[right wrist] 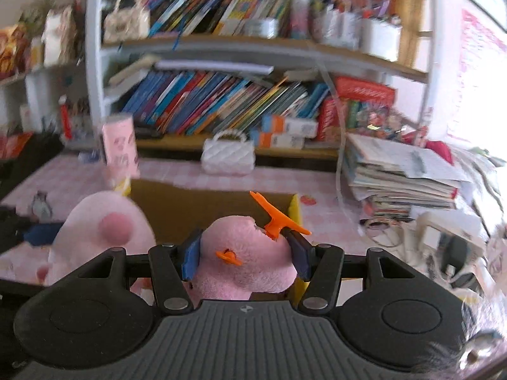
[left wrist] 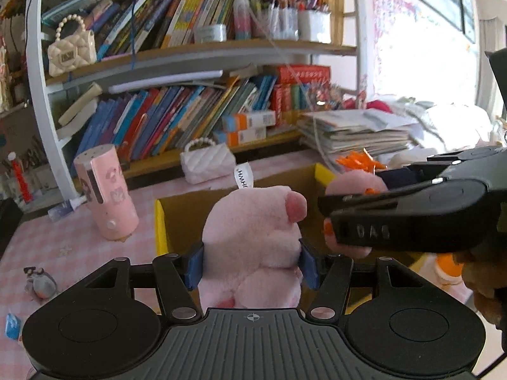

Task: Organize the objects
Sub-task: 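Lower both pigs into the yellow box and open both tools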

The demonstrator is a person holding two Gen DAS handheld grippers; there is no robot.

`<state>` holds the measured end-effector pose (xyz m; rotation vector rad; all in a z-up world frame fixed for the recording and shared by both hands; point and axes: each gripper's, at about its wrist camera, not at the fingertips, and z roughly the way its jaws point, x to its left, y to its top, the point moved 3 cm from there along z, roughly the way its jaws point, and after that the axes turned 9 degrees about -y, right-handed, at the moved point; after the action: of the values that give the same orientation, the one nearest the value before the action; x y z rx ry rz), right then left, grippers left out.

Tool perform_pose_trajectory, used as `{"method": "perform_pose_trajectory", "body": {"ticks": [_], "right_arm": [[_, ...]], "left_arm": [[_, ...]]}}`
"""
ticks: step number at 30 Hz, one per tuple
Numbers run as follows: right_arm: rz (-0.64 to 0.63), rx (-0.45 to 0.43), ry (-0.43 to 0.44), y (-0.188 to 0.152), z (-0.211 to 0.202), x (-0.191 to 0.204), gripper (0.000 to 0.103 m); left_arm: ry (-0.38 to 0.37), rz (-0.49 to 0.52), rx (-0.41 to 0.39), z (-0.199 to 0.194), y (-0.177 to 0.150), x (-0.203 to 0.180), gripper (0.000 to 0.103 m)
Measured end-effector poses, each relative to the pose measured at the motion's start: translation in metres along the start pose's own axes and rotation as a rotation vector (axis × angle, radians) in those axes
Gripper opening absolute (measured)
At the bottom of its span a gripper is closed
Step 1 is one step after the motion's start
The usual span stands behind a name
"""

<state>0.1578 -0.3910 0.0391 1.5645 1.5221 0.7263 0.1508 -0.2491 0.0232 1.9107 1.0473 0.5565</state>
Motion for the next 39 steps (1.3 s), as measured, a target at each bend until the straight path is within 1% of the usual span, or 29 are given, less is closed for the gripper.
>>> {"method": "perform_pose_trajectory", "body": {"ticks": [4,9,15,16,18,20,24,25,27,29,30,32,36,39], "right_arm": [[-0.062,0.042,0.04,-0.005,0.02,0.009,0.054],[-0.132,0.093,0.085,-0.01,0.041,0.017,0.054],[-0.178,0.174,0.127,-0.017,0.062,0.022,0.054],[-0.185,0.183,0.13,-0.017,0.064,0.023,0.054],[-0.177,0.206,0.137,-0.018,0.069,0.023,0.054],[-0.174,0.23,0.14,-0.019,0.073,0.023,0.055],[-0.191,0.229,0.132,-0.02,0.074,0.026,0.055],[-0.191,0.229,0.13,-0.02,0.075,0.026,0.055],[-0.184,0.232,0.128,-0.02,0.074,0.026,0.056],[-0.17,0.233,0.129,-0.019,0.073,0.024,0.056],[-0.163,0.229,0.127,-0.018,0.072,0.023,0.056],[-0.149,0.212,0.117,-0.017,0.066,0.021,0.058],[-0.117,0.164,0.092,-0.012,0.051,0.016,0.063],[-0.088,0.136,0.074,-0.009,0.037,0.012,0.064]], "left_arm": [[0.037,-0.002,0.058,0.018,-0.005,0.004,0.059],[0.06,-0.004,0.129,0.036,-0.013,0.006,0.059],[0.069,-0.024,0.175,0.046,-0.02,0.01,0.06],[0.064,-0.038,0.175,0.047,-0.021,0.011,0.06],[0.064,-0.03,0.178,0.048,-0.021,0.011,0.06],[0.065,-0.024,0.182,0.05,-0.02,0.01,0.063],[0.056,-0.02,0.182,0.05,-0.021,0.011,0.063],[0.062,-0.02,0.18,0.049,-0.021,0.011,0.065],[0.058,-0.02,0.17,0.047,-0.02,0.012,0.067],[0.066,-0.018,0.164,0.045,-0.019,0.013,0.074],[0.067,-0.015,0.159,0.043,-0.018,0.013,0.076],[0.068,-0.019,0.147,0.038,-0.016,0.014,0.083],[0.054,-0.017,0.101,0.021,-0.012,0.013,0.085],[0.045,-0.009,0.063,0.006,-0.009,0.01,0.09]]}}
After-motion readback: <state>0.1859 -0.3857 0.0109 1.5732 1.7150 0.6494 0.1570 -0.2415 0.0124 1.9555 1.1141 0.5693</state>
